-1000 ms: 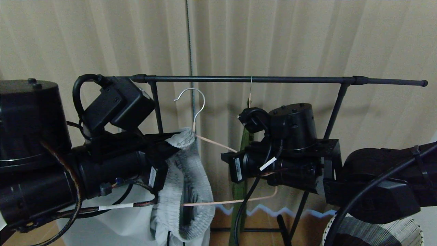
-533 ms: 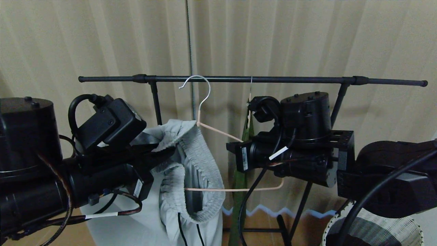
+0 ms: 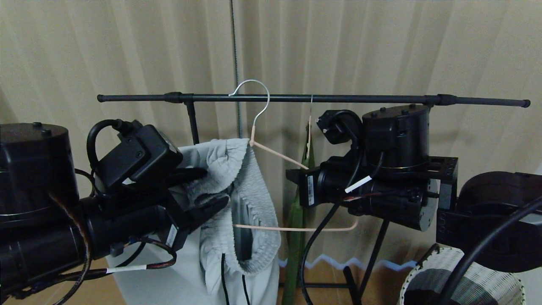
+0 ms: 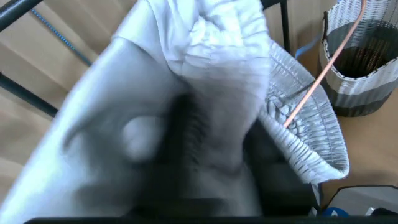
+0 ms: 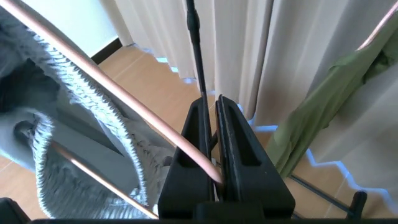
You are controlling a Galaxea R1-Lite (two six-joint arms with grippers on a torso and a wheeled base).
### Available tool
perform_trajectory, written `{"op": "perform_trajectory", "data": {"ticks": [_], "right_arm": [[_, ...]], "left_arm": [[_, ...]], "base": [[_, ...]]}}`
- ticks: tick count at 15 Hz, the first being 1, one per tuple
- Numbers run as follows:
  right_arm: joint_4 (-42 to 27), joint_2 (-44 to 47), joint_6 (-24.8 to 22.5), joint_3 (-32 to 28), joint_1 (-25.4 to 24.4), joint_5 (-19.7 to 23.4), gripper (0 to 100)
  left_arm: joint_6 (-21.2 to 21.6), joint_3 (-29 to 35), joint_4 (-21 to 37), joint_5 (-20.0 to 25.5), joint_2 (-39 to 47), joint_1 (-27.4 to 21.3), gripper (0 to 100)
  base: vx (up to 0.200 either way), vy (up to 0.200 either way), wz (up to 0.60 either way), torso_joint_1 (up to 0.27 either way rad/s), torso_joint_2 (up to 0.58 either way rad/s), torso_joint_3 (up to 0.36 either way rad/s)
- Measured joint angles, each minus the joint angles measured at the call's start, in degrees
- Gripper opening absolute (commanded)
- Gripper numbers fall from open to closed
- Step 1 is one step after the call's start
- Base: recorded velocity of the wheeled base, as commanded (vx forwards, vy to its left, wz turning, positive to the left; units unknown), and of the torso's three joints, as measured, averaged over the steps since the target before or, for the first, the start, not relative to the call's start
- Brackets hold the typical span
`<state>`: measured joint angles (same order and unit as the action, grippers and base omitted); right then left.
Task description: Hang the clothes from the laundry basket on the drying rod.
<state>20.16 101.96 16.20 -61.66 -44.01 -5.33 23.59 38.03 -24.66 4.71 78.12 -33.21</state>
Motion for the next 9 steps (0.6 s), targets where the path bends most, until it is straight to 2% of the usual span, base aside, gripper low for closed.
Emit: {"op": "perform_trajectory", "data": {"ticks": [4,6,9], "right_arm": [[0.15,-0.06,-0.2,0.11,0.24,-1.24,0],[0.24,0.02,-1.26,0.11,1.89,-1.32,0],[0.35,-0.15,-2.57,0.61,4.77,-1.51,0]], "left_arm": [[0.09,-0.11,-0.16,1.1,-0.44,-0.26,100],[-0.2,-0.33,-0.13,5.14,-1.74,-0.28,100],[-0.5,-1.44,-0.16,7.69,-4.47,-0.22,100]], "base": [[0.0,0.0,0.0,0.0,0.0,0.0],[0.0,0.0,0.0,0.0,0.0,0.0],[0.0,0.0,0.0,0.0,0.0,0.0]]}}
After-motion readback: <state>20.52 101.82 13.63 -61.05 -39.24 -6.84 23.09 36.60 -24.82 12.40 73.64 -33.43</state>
